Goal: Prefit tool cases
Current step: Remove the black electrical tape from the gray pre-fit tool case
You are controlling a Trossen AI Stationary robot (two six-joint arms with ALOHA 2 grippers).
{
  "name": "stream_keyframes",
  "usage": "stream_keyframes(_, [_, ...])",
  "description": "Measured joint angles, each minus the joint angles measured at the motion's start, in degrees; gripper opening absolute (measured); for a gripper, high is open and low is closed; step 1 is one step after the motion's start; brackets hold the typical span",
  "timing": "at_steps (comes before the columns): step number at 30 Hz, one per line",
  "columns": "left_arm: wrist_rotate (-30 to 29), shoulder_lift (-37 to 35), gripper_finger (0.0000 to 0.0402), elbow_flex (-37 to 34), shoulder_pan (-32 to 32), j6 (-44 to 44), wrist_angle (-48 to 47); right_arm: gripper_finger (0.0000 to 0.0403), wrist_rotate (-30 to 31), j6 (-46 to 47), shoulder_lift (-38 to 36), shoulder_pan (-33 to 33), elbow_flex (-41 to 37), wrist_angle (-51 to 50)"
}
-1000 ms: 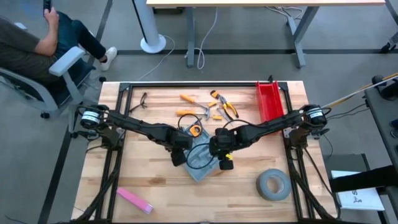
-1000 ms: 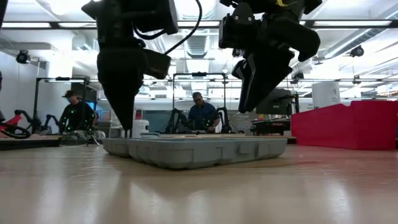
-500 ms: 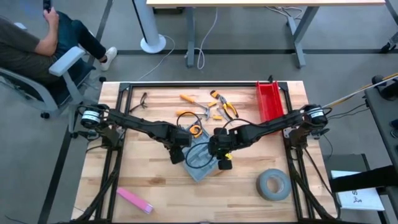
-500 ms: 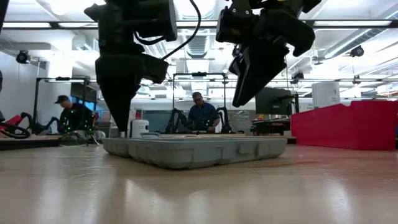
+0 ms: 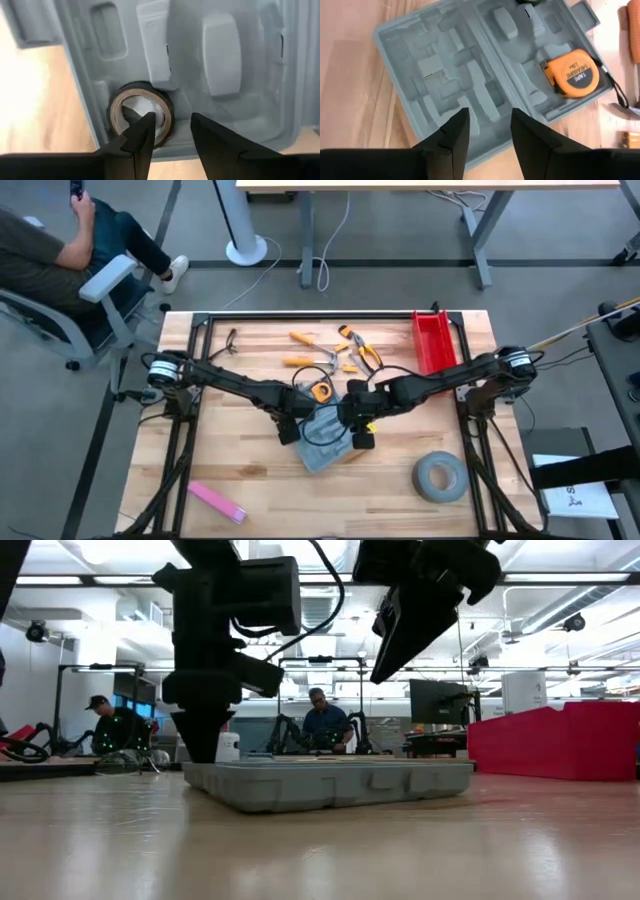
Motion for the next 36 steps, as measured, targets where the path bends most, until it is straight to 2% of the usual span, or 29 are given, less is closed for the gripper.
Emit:
stream_keyframes(8, [-3.4, 0.2, 0.0111, -0.5, 0.0, 1.4, -0.2, 0.0116, 0.0, 0.3, -0.4, 0.2, 0.0, 0.0])
stream_keyframes(17, [-2.8, 0.3, 0.0014, -0.8, 0.0, 5.5, -0.9, 0.0103, 0.0, 0.4, -0.4, 0.5, 0.0, 0.0])
stream_keyframes(30, [0.8, -2.0, 0.0002, 3.3, -0.4, 6.1, -5.7, 0.0119, 0.0, 3.4, -0.4, 0.5, -0.2, 0.3])
stream_keyframes(36, [0.2, -2.6, 0.0002, 6.8, -1.2, 5.8, -8.8, 0.011, 0.0, 3.9, -0.4, 0.2, -4.6, 3.0])
